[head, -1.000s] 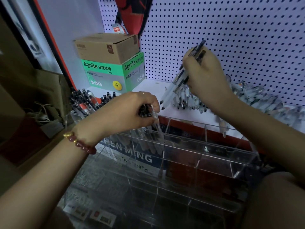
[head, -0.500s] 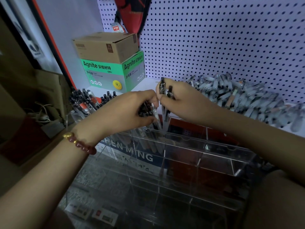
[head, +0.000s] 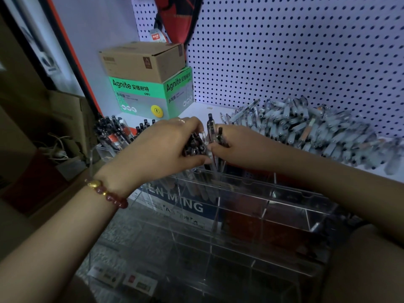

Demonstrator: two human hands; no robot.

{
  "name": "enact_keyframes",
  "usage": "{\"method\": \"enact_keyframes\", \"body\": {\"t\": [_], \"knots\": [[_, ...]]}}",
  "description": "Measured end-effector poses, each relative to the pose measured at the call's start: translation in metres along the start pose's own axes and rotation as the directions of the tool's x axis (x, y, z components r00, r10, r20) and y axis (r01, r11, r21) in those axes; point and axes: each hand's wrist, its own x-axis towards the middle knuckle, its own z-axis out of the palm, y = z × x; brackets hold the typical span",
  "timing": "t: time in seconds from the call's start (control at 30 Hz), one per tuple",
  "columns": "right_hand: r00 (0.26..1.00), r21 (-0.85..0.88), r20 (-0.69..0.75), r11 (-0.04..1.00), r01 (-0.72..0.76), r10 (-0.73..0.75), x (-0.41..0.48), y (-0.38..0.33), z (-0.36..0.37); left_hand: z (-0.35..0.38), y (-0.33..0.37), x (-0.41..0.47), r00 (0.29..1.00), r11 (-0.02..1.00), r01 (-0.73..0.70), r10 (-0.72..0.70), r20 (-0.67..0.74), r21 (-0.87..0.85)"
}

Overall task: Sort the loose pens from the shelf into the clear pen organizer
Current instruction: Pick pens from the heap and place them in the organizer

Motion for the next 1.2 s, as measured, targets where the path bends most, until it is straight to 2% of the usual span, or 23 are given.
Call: {"method": "enact_keyframes", "body": {"t": [0.13, 0.37, 0.47, 0.57, 0.7, 0.8, 0.9, 1.0, 1.1, 1.13, 1.2], "knots": [[0.999, -0.063, 0.042, 0.998, 0.009, -0.006, 0.000, -0.004, -0.005, 0.009, 0.005, 0.001, 0.995, 0.978, -0.072, 0.085, -0.060, 0.194], [0.998, 0.075, 0.050, 0.996, 0.044, -0.047, -0.001, 0.008, -0.009, 0.007, 0.006, 0.009, 0.997, 0.987, -0.073, 0.076, -0.011, 0.143], [0.999, 0.134, -0.014, 0.990, 0.049, -0.047, -0.004, 0.011, -0.009, 0.005, 0.007, 0.013, 0.998, 0.992, -0.064, 0.063, 0.012, 0.105], [0.996, 0.157, -0.087, 0.987, 0.034, -0.020, -0.009, 0.012, -0.007, 0.006, 0.005, 0.014, 0.994, 0.994, -0.098, 0.100, -0.045, 0.040], [0.974, 0.156, -0.225, 0.987, 0.028, 0.008, -0.013, 0.009, -0.003, 0.007, 0.005, 0.015, 0.993, 0.995, -0.087, 0.091, -0.082, 0.050], [0.966, 0.169, -0.256, 0.985, 0.018, 0.026, -0.012, 0.006, 0.001, 0.006, 0.006, 0.014, 0.990, 0.993, -0.096, 0.102, -0.097, 0.063], [0.985, 0.151, -0.162, 0.988, -0.041, 0.066, -0.009, 0.007, -0.003, 0.004, 0.006, 0.013, 0.992, 0.996, -0.076, 0.081, -0.094, 0.054], [0.998, 0.151, -0.053, 0.988, -0.033, 0.042, -0.008, 0.004, -0.009, 0.003, 0.004, 0.012, 0.992, 0.995, -0.085, 0.089, -0.086, 0.048], [0.994, -0.093, 0.112, 0.996, 0.011, 0.000, -0.009, -0.001, -0.005, 0.002, 0.000, 0.010, 0.994, 0.995, -0.075, 0.079, -0.069, 0.066], [0.989, -0.124, 0.148, 0.992, 0.021, -0.002, -0.009, -0.001, -0.003, 0.002, 0.000, 0.009, 0.996, 0.996, -0.062, 0.066, -0.065, 0.058], [0.984, -0.003, 0.178, 1.000, -0.022, 0.022, -0.011, 0.001, -0.007, 0.002, -0.001, 0.008, 0.997, 0.999, -0.044, 0.044, -0.063, 0.014]]}}
